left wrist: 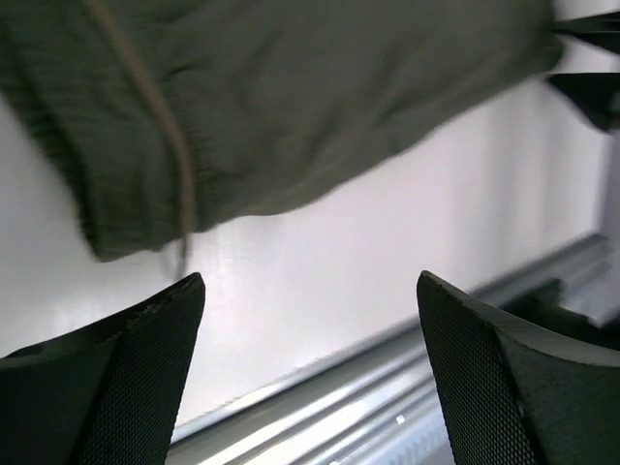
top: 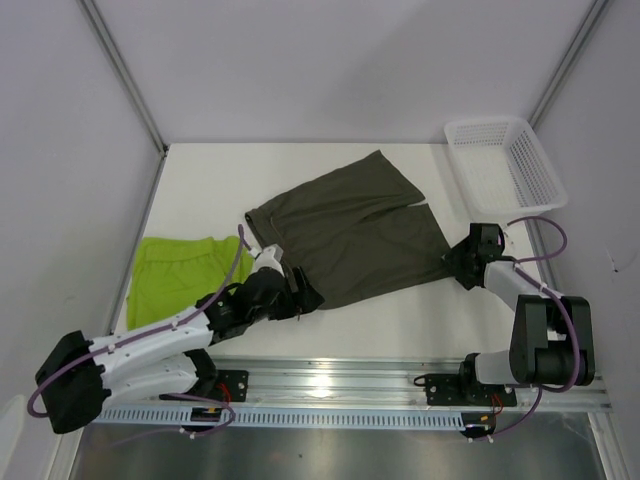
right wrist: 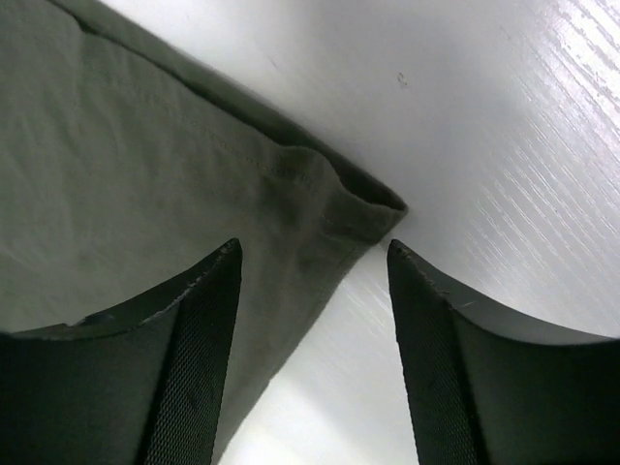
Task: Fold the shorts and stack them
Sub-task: Flatten the shorts out
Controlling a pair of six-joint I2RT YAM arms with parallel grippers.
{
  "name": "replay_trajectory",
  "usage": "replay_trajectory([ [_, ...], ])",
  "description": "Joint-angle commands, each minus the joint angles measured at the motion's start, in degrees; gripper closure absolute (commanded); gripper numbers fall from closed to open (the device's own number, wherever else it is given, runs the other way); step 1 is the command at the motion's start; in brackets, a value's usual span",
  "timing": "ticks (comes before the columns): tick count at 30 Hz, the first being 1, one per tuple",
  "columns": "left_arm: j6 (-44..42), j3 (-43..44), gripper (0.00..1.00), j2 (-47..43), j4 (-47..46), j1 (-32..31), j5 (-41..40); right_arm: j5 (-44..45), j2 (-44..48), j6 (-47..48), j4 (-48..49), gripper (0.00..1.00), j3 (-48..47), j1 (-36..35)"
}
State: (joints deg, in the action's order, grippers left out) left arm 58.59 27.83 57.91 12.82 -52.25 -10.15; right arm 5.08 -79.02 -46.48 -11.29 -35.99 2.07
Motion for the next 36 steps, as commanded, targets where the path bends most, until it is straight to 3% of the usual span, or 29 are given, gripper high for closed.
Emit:
replay_trajectory([
  [1,-3.7,1.2,0.07,-6.8,-6.4,-0.5,5.6,2.6,1.9,1.7,-0.5,0.36,0.6,-0.7],
  [6,-1.2,7.3,0.06,-13.8,-6.3,-0.5,17.6,4.8,3.1,2.5,-1.0,0.35,1.2,-1.0],
  [9,4.1,8.7,0.01,-17.6,-9.4,-0.3,21.7,5.5,3.8,2.7,-0.8,0.35,1.7,-1.1],
  [12,6.6,12.5,0.01,-18.2,-9.7,-0.1,26.7,6.2,4.2,3.0,-1.1,0.35,1.5,-1.4],
  [16,3.5,17.7,0.01,-15.6,-8.4,1.8,33.4,7.9,5.5,2.4,-1.4,0.35,2.1,-1.9],
  [21,15.2,12.0,0.01,-9.7,-28.6,4.5,47.8,9.8,9.1,3.0,-2.9,0.35,1.6,-2.4],
  [24,17.2,14.1,0.01,-4.2,-31.2,4.0,54.8,10.9,11.0,3.5,-4.3,0.35,1.3,-3.6],
  [31,8.9,15.8,0.01,-11.6,-22.4,4.0,45.4,10.1,14.3,3.5,-4.9,0.35,1.7,-3.8],
  [36,-4.1,23.9,0.01,-8.8,-4.3,3.7,41.2,10.1,14.6,3.6,-4.8,0.35,2.3,-4.4],
])
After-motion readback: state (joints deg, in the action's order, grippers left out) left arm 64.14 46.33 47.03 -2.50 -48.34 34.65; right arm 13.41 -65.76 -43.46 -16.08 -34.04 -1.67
